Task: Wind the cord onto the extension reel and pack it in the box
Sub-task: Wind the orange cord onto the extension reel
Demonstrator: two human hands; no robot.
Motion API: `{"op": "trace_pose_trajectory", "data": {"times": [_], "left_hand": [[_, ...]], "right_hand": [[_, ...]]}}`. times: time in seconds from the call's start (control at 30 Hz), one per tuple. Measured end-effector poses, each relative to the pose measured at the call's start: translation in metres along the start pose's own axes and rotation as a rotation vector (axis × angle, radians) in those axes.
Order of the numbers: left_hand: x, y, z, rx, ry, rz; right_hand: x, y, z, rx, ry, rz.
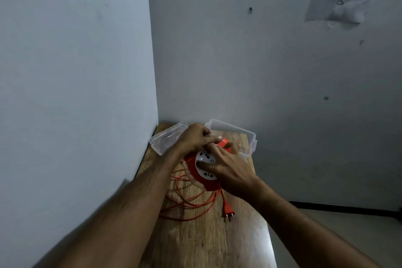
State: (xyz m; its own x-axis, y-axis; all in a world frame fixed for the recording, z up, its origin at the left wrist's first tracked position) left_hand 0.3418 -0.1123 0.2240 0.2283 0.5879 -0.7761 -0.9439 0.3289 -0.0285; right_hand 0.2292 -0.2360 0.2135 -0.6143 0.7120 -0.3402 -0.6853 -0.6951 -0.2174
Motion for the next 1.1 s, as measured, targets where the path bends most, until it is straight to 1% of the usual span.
{"op": "trace_pose_trajectory", "data": {"times": [0.13, 0.27, 0.3, 0.37, 0.47, 0.53, 0.6, 0.67, 0.7, 0.73, 0.77, 0.8, 0.83, 0.87, 0.9, 0.93, 1.0, 1.07, 1.1], "left_hand": [[-0.002, 0.003, -0.004, -0.019, -0.035, -0.012], [0.0, 0.002, -0.001, -0.067, -0.025, -0.004], [0.001, 0.001, 0.0, -0.074, -0.015, 0.005], [0.003, -0.001, 0.001, -0.096, -0.004, 0.021], [0.007, -0.004, 0.0, -0.171, 0.0, 0.041], [0.008, -0.005, -0.001, -0.211, -0.042, 0.041], [0.008, -0.004, -0.004, -0.241, -0.102, 0.019], [0.006, -0.001, -0.009, -0.258, -0.145, 0.004], [0.005, 0.001, -0.012, -0.255, -0.162, -0.001], [0.004, 0.002, -0.014, -0.243, -0.174, 0.001], [0.005, 0.003, -0.015, -0.233, -0.179, 0.005], [0.007, 0.003, -0.015, -0.223, -0.173, 0.012], [0.01, 0.002, -0.014, -0.213, -0.154, 0.017], [0.015, -0.001, -0.013, -0.205, -0.123, 0.018], [0.02, -0.004, -0.011, -0.198, -0.082, 0.017], [0.023, -0.006, -0.01, -0.189, -0.041, 0.017], [0.027, -0.01, -0.007, -0.156, 0.001, 0.02], [0.028, -0.011, -0.004, -0.115, -0.005, 0.019], [0.028, -0.012, -0.003, -0.101, -0.01, 0.022]], "right_hand": [[-0.002, -0.003, -0.004, -0.066, -0.009, 0.019], [-0.004, -0.005, 0.003, -0.214, -0.226, -0.178], [-0.003, -0.007, 0.004, -0.226, -0.281, -0.26], [-0.002, -0.008, 0.002, -0.255, -0.415, -0.479], [-0.001, -0.01, -0.003, -0.396, -0.644, -0.817], [0.003, -0.012, -0.009, -0.461, -0.763, -1.019], [0.009, -0.014, -0.021, -0.49, -0.922, -1.26], [0.017, -0.016, -0.037, -0.502, -1.168, -1.523], [0.021, -0.017, -0.041, -0.531, -1.332, -1.653], [0.024, -0.018, -0.042, -0.591, -1.516, -1.741], [0.026, -0.019, -0.042, -0.647, -1.643, -1.789], [0.026, -0.019, -0.041, -0.663, -1.696, -1.799], [0.025, -0.017, -0.041, -0.646, -1.668, -1.763], [0.023, -0.013, -0.036, -0.638, -1.568, -1.669], [0.021, -0.011, -0.027, -0.637, -1.383, -1.499], [0.019, -0.009, -0.015, -0.635, -1.151, -1.266], [0.019, -0.006, -0.004, -0.568, -0.731, -0.745], [0.021, -0.002, -0.009, -0.376, -0.374, -0.318], [0.02, 0.0, -0.011, -0.281, -0.257, -0.177]]}}
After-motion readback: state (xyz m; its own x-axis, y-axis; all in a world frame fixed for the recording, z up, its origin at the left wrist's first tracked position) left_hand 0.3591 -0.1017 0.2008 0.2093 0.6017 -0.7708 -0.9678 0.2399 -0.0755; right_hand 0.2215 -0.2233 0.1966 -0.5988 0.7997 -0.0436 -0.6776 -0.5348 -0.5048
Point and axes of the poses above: each hand's wrist, its own y-axis away from the middle knuckle, its own z-axis out of the back of the hand, x = y × z, the point moved 3 cm from there along -y, towards the middle knuckle, and after that the axes turned 6 degrees about z, right-handed, at the moved point
